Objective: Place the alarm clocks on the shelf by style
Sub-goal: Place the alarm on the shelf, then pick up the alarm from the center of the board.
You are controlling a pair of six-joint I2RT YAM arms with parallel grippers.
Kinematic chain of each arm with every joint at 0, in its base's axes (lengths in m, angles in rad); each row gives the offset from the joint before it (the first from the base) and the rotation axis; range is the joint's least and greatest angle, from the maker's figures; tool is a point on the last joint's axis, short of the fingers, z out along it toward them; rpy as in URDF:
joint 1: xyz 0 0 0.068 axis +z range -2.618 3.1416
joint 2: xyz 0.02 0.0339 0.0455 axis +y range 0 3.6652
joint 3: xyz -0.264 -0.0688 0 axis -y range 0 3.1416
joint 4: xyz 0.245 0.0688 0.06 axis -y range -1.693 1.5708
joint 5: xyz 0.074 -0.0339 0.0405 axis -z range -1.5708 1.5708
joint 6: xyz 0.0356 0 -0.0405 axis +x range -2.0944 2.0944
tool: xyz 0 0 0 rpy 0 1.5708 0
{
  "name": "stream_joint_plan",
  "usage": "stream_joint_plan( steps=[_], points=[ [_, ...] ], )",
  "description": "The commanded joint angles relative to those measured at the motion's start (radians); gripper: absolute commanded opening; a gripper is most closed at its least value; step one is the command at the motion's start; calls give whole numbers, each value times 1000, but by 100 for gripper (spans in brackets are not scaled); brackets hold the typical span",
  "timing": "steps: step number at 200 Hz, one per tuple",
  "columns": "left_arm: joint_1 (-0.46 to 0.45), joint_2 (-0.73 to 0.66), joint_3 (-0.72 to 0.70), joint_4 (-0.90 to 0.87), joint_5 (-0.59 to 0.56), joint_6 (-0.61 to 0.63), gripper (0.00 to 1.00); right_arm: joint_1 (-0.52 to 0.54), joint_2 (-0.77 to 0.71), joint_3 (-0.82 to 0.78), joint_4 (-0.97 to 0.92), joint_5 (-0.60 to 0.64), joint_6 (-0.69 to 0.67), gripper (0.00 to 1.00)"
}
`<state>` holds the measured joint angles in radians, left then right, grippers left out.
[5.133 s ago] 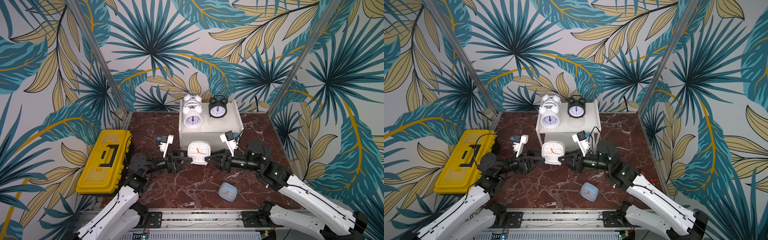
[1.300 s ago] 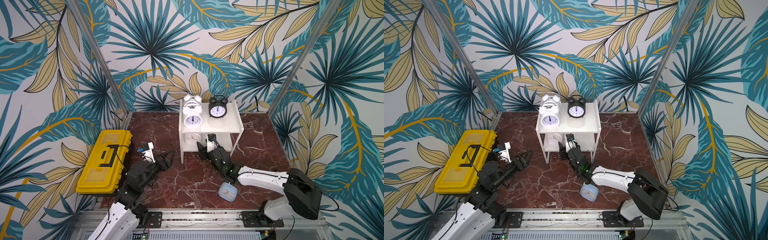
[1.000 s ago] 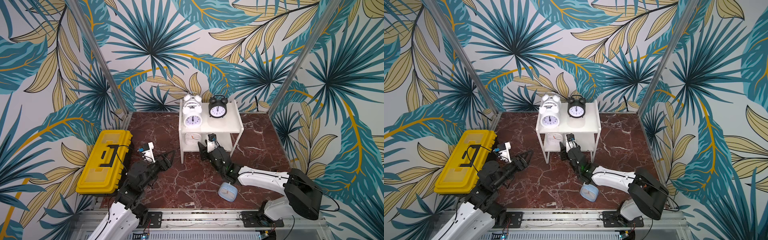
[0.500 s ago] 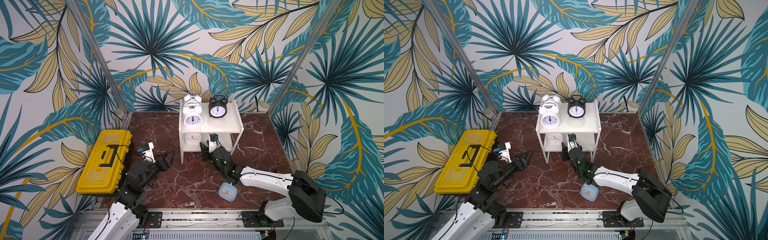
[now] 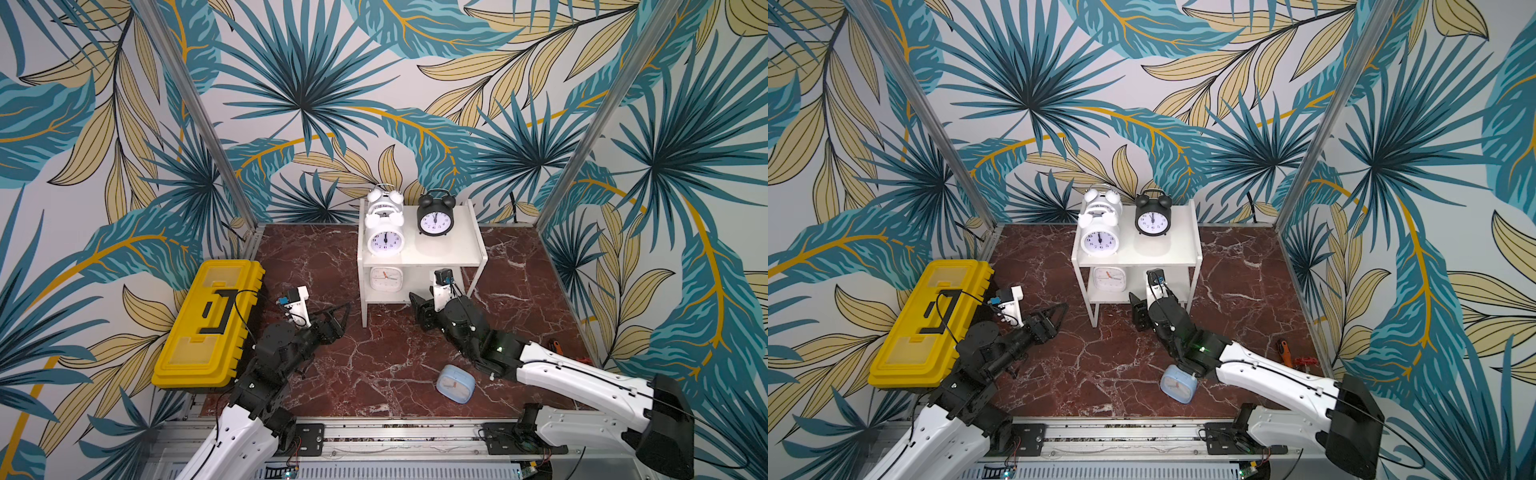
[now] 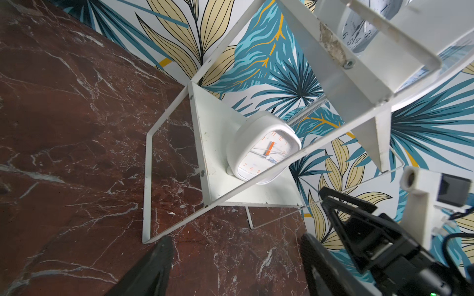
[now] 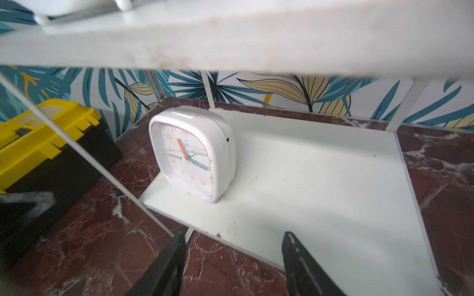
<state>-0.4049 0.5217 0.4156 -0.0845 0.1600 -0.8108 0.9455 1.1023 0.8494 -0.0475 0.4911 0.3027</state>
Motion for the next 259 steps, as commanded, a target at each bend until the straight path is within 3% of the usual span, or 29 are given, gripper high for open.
stream_joint_plan(
  steps=[1,38,54,69,73,78,151,224,259],
  points=[
    [6,-9,34,-42,11,39,82,26,-100,65,-452,-52,54,66],
    [6,3,42,-49,81,65,80,36,-222,81,-811,-126,216,78],
    [5,6,45,-56,122,64,79,36,-272,34,-870,-177,292,88],
    [5,-2,40,-69,140,60,79,37,-318,-32,-880,-220,353,90],
    [5,-5,38,-71,142,58,79,36,-326,-49,-885,-222,367,96],
    [5,-10,34,-70,144,55,79,36,-336,-67,-891,-227,383,98],
    [5,-22,-52,227,346,-49,83,37,-329,-214,-808,-276,419,97],
    [5,-23,-75,264,363,-63,84,37,-308,-307,-698,-370,408,95],
    [5,-16,-81,275,369,-66,84,36,-333,-332,-682,-371,415,89]
  ],
)
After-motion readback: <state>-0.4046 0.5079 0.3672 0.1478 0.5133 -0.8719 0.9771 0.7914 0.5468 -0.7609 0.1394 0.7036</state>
